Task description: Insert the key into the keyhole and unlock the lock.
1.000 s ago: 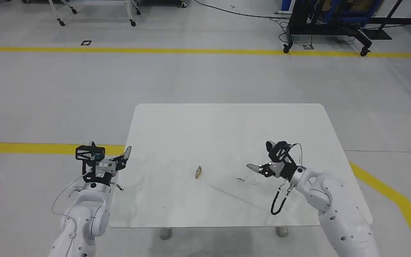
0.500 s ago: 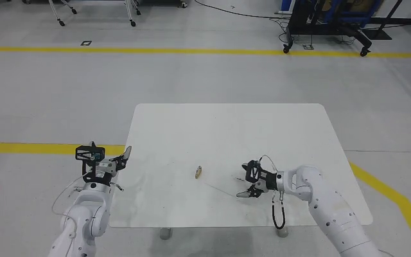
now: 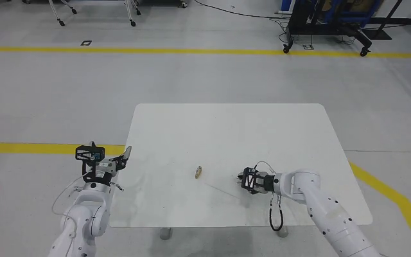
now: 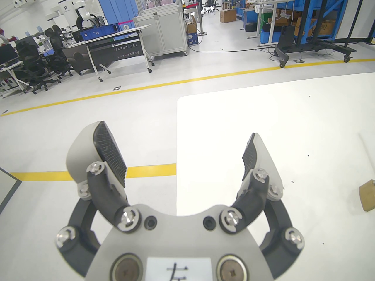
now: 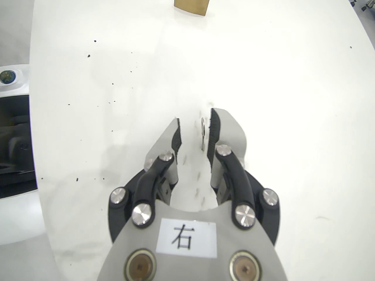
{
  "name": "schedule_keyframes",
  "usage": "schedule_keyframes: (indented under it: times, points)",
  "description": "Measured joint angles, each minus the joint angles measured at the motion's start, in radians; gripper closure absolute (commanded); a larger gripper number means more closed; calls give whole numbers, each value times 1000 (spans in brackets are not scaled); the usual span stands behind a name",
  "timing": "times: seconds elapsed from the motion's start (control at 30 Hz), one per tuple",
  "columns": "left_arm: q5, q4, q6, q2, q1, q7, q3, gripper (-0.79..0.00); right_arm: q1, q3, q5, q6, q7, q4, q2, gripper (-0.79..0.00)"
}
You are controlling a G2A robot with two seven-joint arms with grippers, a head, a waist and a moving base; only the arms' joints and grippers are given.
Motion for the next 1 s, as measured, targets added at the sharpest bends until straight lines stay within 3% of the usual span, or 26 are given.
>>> schedule_keyframes:
  times: [0.37,0.7,0.87,1.0]
  points:
    - [0,0,0,0,0,0,0,-785,40,-7,-17,7,21,18,4,0]
    - [0,0,0,0,0,0,0,-785,111,12,-65,-68,-8,26,17,0]
    - [0,0,0,0,0,0,0,-785,133,29,-22,-126,-113,56,24,0]
    - [0,0,0,0,0,0,0,-785,132,32,105,-128,-265,117,27,0]
